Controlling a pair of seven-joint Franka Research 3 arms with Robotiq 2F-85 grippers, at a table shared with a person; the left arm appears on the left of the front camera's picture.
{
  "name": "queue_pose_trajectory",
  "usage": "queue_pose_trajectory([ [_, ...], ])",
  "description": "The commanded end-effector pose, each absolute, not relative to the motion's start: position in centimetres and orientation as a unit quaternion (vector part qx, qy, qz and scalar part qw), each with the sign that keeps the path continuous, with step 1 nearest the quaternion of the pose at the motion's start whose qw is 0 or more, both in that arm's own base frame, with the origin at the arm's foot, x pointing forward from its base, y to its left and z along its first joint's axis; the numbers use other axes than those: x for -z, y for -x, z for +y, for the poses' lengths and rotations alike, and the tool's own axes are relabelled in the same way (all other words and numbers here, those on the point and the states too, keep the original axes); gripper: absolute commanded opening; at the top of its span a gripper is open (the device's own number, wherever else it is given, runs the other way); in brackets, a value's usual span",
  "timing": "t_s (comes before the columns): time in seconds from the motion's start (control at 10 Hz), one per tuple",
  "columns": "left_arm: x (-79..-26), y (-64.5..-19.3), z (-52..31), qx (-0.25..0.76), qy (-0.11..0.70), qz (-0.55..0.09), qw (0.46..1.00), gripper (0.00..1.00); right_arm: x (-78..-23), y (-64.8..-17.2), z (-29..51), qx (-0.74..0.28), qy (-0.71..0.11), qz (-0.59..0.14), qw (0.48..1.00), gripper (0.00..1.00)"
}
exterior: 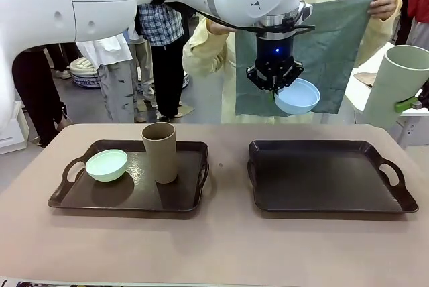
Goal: Set up a tray with a mat and arrange the tableware.
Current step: Place the Picnic Bowl and Reusable plastic cup back onto the Handle tray in front of the human's position.
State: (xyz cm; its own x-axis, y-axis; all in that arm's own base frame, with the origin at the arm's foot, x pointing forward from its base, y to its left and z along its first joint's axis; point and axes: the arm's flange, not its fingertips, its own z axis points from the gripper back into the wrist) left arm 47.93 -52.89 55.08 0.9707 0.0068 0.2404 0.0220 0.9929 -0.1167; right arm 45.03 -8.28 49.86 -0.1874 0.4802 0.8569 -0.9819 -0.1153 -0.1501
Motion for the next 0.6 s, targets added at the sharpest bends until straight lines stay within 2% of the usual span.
queue_pose_trajectory([
  [0.0, -55.34, -48.07, -52.84, 0.008, 0.064, -0.125, 0.990, 0.00, -50.02, -44.88, -8.12, -0.674, -0.329, -0.383, 0.539, 0.05],
  [0.5, -55.34, -48.07, -52.84, 0.008, 0.064, -0.125, 0.990, 0.00, -50.02, -44.88, -8.12, -0.674, -0.329, -0.383, 0.539, 0.05],
])
